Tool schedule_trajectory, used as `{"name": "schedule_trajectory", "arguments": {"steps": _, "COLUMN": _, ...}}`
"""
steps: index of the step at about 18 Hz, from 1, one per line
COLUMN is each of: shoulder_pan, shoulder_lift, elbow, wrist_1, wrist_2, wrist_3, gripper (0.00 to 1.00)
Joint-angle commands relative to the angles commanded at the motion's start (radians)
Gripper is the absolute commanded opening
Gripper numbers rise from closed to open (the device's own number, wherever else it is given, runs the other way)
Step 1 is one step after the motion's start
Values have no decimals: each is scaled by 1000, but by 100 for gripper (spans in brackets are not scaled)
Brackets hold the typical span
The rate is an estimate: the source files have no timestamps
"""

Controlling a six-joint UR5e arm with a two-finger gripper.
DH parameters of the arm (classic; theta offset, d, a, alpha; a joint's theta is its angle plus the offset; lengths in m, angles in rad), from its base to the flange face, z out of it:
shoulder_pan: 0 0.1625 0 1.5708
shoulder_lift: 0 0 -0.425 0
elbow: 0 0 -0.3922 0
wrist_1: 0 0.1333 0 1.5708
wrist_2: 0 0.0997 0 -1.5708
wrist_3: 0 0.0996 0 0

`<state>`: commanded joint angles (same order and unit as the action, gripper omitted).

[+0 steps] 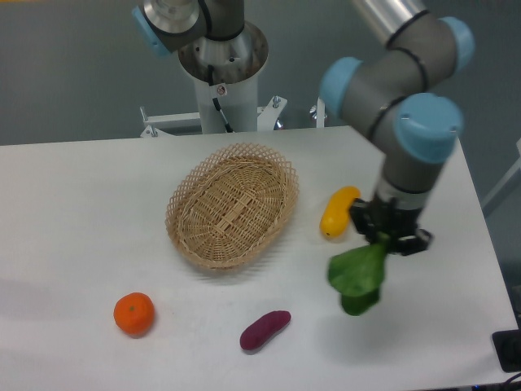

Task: Pick up the green vegetable from the basket
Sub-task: 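Lift the bok choy out of the basket and carry it sideways, then hold the bok choy raised beside the table edge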

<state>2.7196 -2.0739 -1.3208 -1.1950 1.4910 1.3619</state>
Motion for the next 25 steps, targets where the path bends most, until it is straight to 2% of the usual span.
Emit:
{"name": "schedule_trajectory", "arguments": {"steps": 3, "shoulder_pan": 12, "shoulder_lift": -31, "elbow": 24, "wrist_1": 0, "wrist_2": 35, "wrist_3": 59, "gripper": 30}}
{"name": "schedule_trajectory", "arguments": {"steps": 6, "shoulder_pan": 11, "shoulder_lift": -67, "elbow": 75, "wrist_1": -3, "wrist_2": 69, "wrist_3": 59, "gripper": 31}}
{"name": "schedule_trajectory", "arguments": {"steps": 11, "shoulder_pan": 12, "shoulder_lift": -132, "elbow": 175, "wrist_1": -40, "wrist_2": 103, "wrist_3": 63, "gripper": 31}}
{"name": "schedule_trajectory", "arguments": {"steps": 25, "shoulder_pan": 11, "shoulder_lift": -140, "elbow": 173, "wrist_1": -46, "wrist_2": 107, "wrist_3": 65, "gripper": 31}}
